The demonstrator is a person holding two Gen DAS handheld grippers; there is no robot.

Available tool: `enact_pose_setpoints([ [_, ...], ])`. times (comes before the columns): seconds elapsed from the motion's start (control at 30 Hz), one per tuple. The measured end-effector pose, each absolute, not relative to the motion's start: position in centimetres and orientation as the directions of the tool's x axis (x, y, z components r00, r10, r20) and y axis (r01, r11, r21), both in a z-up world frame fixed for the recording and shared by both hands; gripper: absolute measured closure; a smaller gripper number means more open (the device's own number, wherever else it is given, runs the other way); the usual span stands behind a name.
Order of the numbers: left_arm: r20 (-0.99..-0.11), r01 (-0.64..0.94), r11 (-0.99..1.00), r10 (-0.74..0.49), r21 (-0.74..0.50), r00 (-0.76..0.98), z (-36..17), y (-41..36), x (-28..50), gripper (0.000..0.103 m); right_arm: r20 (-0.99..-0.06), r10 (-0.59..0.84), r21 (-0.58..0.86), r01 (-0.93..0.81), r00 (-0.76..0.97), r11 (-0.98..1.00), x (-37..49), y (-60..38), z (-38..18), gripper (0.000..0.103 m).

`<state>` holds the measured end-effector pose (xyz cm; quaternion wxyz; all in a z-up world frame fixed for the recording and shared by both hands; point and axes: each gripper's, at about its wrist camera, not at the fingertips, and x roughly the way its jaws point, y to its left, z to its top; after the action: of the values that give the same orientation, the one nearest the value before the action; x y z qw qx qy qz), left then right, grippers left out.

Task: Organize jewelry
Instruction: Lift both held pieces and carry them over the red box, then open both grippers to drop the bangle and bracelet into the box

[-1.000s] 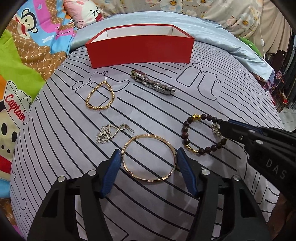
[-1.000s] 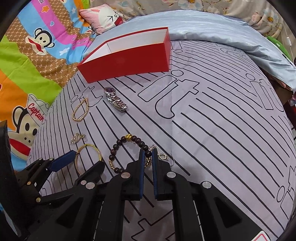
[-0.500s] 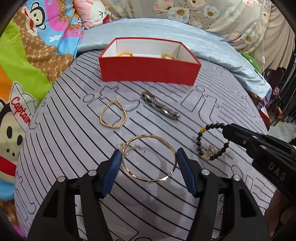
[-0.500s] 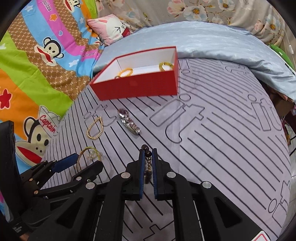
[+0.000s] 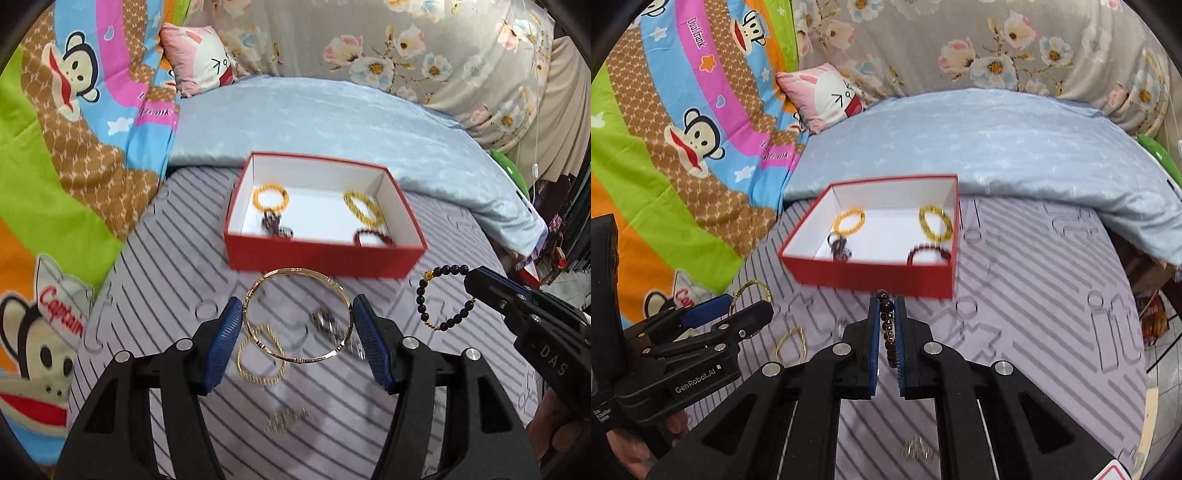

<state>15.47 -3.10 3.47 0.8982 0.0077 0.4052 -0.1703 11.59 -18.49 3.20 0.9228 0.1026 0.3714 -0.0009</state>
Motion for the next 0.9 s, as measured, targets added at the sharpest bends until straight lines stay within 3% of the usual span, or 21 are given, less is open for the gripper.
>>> enact_pose_setpoints([
  [0.37, -0.712, 0.306, 0.948, -0.274, -0.087, 0.646, 3.6, -6.8, 25.2, 0.044, -0.663, 0.089, 0.218, 0.077, 0.744, 0.973, 22.4, -18.3, 4.3, 0.096],
  [0.9, -0.783, 0.309, 0.95, -0.232, -0.053, 0.578, -2.9, -9.9, 32.8, 0.044, -0.758, 0.152, 0.313, 0.15, 0.635, 0.938, 31.1, -20.9, -3.4, 0.095],
])
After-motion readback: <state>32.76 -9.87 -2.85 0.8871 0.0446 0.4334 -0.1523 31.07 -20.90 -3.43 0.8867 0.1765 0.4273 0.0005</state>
